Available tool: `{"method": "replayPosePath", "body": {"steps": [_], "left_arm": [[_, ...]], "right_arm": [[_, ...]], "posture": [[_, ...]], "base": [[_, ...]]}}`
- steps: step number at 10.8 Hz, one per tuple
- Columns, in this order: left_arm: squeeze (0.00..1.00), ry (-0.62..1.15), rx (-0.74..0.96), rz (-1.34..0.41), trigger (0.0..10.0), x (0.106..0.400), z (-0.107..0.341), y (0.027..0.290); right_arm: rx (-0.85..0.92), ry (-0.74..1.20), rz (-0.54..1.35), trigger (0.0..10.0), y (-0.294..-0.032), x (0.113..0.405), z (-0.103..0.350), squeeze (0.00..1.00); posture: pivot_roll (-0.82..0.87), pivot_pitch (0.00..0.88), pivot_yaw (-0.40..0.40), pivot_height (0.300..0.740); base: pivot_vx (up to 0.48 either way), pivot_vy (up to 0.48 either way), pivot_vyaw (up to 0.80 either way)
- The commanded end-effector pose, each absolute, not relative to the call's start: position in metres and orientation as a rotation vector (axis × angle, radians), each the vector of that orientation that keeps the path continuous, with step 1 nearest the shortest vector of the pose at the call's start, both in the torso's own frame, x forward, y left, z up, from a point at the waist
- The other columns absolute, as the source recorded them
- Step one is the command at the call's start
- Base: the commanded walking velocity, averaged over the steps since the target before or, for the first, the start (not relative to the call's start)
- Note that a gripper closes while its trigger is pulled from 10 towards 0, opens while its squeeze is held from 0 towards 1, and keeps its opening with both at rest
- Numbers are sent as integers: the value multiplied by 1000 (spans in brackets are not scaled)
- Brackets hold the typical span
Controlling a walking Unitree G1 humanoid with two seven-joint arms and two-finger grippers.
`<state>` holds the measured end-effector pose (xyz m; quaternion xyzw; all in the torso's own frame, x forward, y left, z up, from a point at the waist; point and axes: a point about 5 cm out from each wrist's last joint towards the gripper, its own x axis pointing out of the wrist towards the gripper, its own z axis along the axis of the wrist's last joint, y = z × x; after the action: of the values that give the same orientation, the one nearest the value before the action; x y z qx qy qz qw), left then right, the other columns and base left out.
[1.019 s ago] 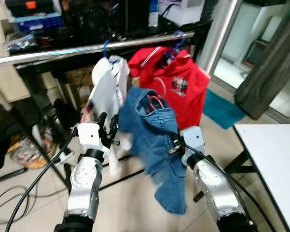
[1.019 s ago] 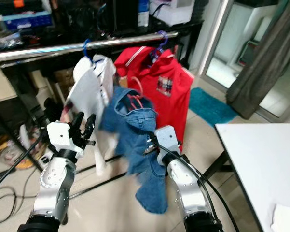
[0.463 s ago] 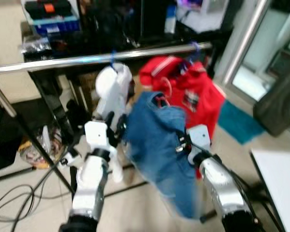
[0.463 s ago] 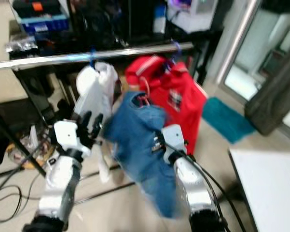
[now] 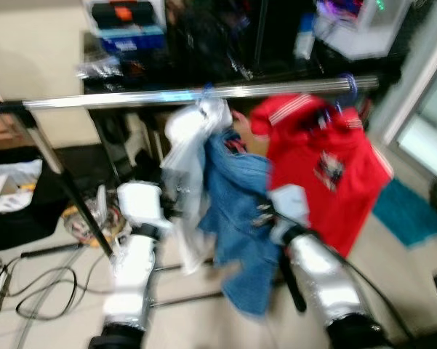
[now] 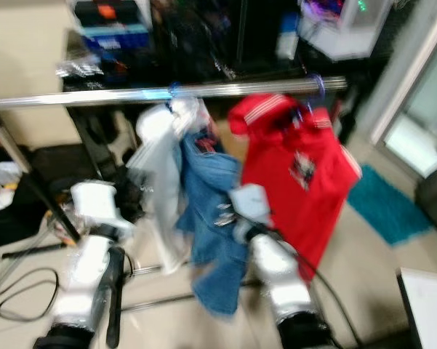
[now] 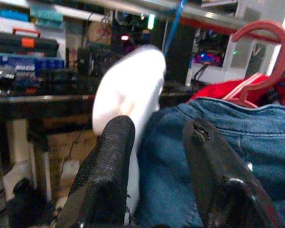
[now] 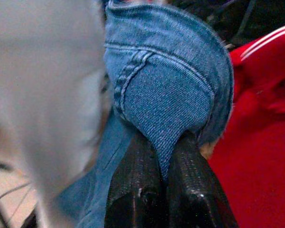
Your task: Hang hanger
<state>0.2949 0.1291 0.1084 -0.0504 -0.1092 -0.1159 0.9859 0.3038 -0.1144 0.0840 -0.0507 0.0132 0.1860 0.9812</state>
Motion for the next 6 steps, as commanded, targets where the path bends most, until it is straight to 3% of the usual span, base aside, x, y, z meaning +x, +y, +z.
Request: {"method": "replayPosePath", "body": {"steps": [1, 6], "left_arm": [[0, -216, -81, -220, 10000, 295, 108, 137], [0, -218, -13, -289, 10000, 292, 107, 128]], "right_arm": [[-75, -31, 379, 10000, -107, 308, 96, 0], [-48, -54, 304, 10000, -116, 309, 100, 0]], "posture": [[122, 39, -7, 740], [120, 46, -3, 740]], "base": [[319, 0, 0], [0, 0, 0]]}}
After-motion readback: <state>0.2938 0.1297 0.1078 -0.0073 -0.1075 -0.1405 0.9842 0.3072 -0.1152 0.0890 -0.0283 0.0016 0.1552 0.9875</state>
